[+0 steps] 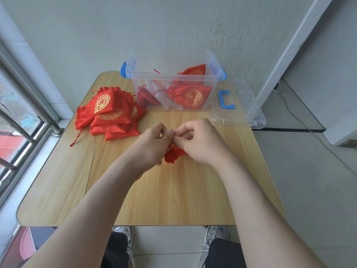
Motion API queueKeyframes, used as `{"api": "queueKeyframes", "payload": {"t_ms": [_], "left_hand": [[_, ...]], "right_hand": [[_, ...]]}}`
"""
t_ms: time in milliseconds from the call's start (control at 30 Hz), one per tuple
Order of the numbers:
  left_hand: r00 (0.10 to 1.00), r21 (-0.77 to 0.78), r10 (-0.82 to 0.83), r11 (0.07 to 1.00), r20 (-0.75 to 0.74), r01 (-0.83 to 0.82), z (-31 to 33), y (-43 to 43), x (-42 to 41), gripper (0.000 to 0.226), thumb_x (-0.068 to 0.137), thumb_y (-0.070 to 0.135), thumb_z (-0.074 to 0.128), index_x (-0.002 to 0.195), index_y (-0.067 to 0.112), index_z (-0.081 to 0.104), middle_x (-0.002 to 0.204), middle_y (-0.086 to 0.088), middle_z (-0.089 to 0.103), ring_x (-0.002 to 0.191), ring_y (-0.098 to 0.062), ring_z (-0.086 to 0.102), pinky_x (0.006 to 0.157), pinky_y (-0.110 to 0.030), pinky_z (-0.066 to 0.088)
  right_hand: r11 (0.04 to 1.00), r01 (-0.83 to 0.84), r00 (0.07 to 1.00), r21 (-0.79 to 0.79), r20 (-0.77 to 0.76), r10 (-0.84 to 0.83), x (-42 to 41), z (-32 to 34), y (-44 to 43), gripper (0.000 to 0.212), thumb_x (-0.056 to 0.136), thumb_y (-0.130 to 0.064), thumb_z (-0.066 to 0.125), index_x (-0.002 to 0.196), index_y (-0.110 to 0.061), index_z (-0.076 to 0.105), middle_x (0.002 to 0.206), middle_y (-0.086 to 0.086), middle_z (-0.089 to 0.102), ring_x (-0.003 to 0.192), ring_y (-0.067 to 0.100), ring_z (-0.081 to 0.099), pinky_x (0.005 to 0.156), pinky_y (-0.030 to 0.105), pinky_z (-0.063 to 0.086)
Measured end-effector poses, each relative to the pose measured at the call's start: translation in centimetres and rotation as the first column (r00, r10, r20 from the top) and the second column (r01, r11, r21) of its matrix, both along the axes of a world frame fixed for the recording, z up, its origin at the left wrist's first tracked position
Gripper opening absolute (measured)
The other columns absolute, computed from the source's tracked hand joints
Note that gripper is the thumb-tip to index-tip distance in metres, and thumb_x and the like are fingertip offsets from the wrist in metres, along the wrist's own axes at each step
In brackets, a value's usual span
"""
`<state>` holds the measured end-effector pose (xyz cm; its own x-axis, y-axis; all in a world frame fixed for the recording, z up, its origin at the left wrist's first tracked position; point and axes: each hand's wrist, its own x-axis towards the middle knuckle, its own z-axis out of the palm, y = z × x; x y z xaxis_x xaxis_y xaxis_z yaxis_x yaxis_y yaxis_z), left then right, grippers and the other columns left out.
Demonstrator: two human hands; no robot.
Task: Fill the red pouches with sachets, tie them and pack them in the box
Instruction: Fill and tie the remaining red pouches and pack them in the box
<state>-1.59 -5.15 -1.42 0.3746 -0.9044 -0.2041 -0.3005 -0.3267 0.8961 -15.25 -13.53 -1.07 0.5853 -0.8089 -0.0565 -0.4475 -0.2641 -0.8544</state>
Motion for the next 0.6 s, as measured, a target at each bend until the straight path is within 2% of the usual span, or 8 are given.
{"api": "queueKeyframes", "payload": {"t_ms": [67,133,267,367,467,533,600], "left_hand": [[1.0,-0.021,-0.007,1.0,0.012,0.007,0.1,0.1,0.0,0.028,0.113,0.031,0.048,0.096,0.01,0.054,0.069,0.002,0.06,0.047,-0.004,0.053,0.054,-0.031,0.047],[1.0,-0.038,-0.003,0.999,0.031,0.004,0.2,0.2,0.0,0.028,0.113,0.029,0.049,0.099,0.006,0.055,0.068,0.001,0.061,0.045,-0.004,0.054,0.051,-0.026,0.046],[0.994,-0.057,0.007,0.998,0.111,-0.001,0.2,0.4,-0.1,0.027,0.113,0.022,0.047,0.103,-0.001,0.056,0.072,-0.003,0.063,0.042,0.0,0.053,0.045,-0.013,0.04],[0.988,-0.059,0.004,0.998,0.156,0.005,0.0,0.4,0.0,0.024,0.112,0.019,0.049,0.101,0.0,0.058,0.078,-0.003,0.067,0.045,0.003,0.056,0.046,-0.011,0.04],[0.976,-0.092,0.006,0.996,0.217,0.014,-0.1,0.6,0.4,0.02,0.109,0.015,0.054,0.096,0.004,0.064,0.078,-0.001,0.072,0.05,0.002,0.059,0.051,-0.017,0.047],[0.978,-0.113,-0.002,0.993,0.209,0.026,0.0,0.7,0.8,0.018,0.107,0.014,0.058,0.094,0.006,0.068,0.077,0.0,0.075,0.054,0.0,0.061,0.057,-0.028,0.056],[0.98,-0.123,-0.023,0.991,0.199,0.049,0.0,0.9,1.1,0.016,0.104,0.012,0.063,0.091,0.007,0.072,0.076,0.0,0.077,0.058,-0.003,0.065,0.061,-0.036,0.06]], "right_hand": [[1.0,0.004,1.0,-0.005,-0.003,-0.004,0.1,0.1,0.3,0.005,0.098,-0.023,0.077,0.099,-0.02,0.079,0.075,-0.005,0.08,0.074,0.007,0.078,0.084,0.041,0.065],[1.0,-0.006,1.0,-0.015,-0.019,0.006,0.1,0.2,0.5,0.006,0.099,-0.022,0.075,0.098,-0.021,0.081,0.074,-0.006,0.08,0.073,0.006,0.078,0.082,0.038,0.065],[0.998,0.03,0.998,-0.063,-0.061,-0.034,0.3,0.4,0.6,0.016,0.095,-0.027,0.078,0.079,-0.027,0.081,0.068,-0.012,0.077,0.068,0.001,0.075,0.065,0.02,0.058],[0.99,0.104,0.991,-0.091,-0.08,-0.111,0.6,0.3,0.6,0.02,0.089,-0.025,0.079,0.07,-0.028,0.08,0.065,-0.014,0.075,0.067,0.002,0.073,0.06,0.019,0.057],[0.989,0.151,0.987,-0.006,-0.053,-0.151,0.9,0.4,0.6,0.018,0.085,-0.024,0.075,0.068,-0.021,0.08,0.068,-0.009,0.077,0.075,0.009,0.077,0.074,0.031,0.065],[0.984,0.173,0.985,0.05,-0.038,-0.171,0.9,0.5,0.6,0.019,0.084,-0.028,0.074,0.071,-0.016,0.079,0.073,-0.005,0.079,0.081,0.014,0.078,0.08,0.038,0.065],[0.98,0.191,0.98,0.063,-0.064,-0.187,0.8,0.6,0.7,0.02,0.085,-0.027,0.072,0.073,-0.013,0.078,0.074,-0.006,0.079,0.081,0.011,0.075,0.076,0.032,0.062]]}}
